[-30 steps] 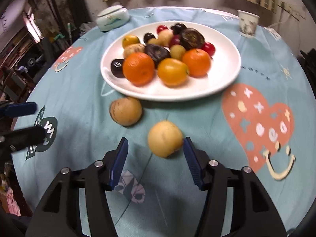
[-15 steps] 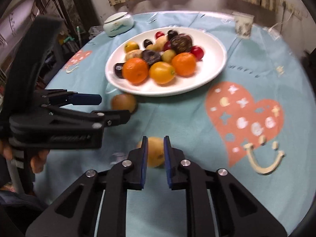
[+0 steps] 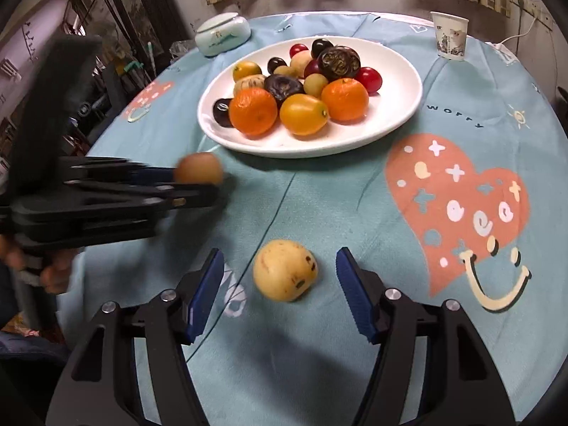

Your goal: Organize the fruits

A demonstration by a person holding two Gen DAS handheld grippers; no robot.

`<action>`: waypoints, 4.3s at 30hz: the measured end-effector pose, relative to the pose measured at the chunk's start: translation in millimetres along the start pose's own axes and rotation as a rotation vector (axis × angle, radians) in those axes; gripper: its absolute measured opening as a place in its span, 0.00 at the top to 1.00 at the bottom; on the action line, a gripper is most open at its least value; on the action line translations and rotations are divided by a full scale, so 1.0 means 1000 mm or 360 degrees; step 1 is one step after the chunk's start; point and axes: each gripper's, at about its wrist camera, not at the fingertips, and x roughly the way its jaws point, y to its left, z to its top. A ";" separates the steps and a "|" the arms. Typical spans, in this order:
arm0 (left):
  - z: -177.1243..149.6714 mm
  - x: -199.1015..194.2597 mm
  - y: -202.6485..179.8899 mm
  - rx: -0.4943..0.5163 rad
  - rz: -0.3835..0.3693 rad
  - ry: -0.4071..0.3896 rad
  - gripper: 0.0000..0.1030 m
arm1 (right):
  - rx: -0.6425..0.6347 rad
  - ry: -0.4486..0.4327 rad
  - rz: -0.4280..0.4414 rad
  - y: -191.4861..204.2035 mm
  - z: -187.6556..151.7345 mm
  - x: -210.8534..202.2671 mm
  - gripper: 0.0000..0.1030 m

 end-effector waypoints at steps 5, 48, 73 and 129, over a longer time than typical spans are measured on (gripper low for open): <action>-0.017 -0.012 0.007 -0.0004 0.0048 -0.0009 0.63 | -0.0048 0.0054 -0.0061 0.005 -0.003 0.010 0.46; -0.017 -0.053 0.006 0.0311 0.0018 -0.0108 0.62 | 0.0194 -0.0115 -0.0002 0.072 -0.002 -0.034 0.62; 0.124 -0.021 0.003 0.0267 0.0061 -0.0271 0.62 | 0.0207 -0.0385 -0.0057 -0.015 0.140 -0.025 0.62; 0.068 -0.207 -0.016 0.0119 0.0231 -0.0947 0.02 | -0.0036 -0.0824 -0.0238 0.091 0.071 -0.162 0.14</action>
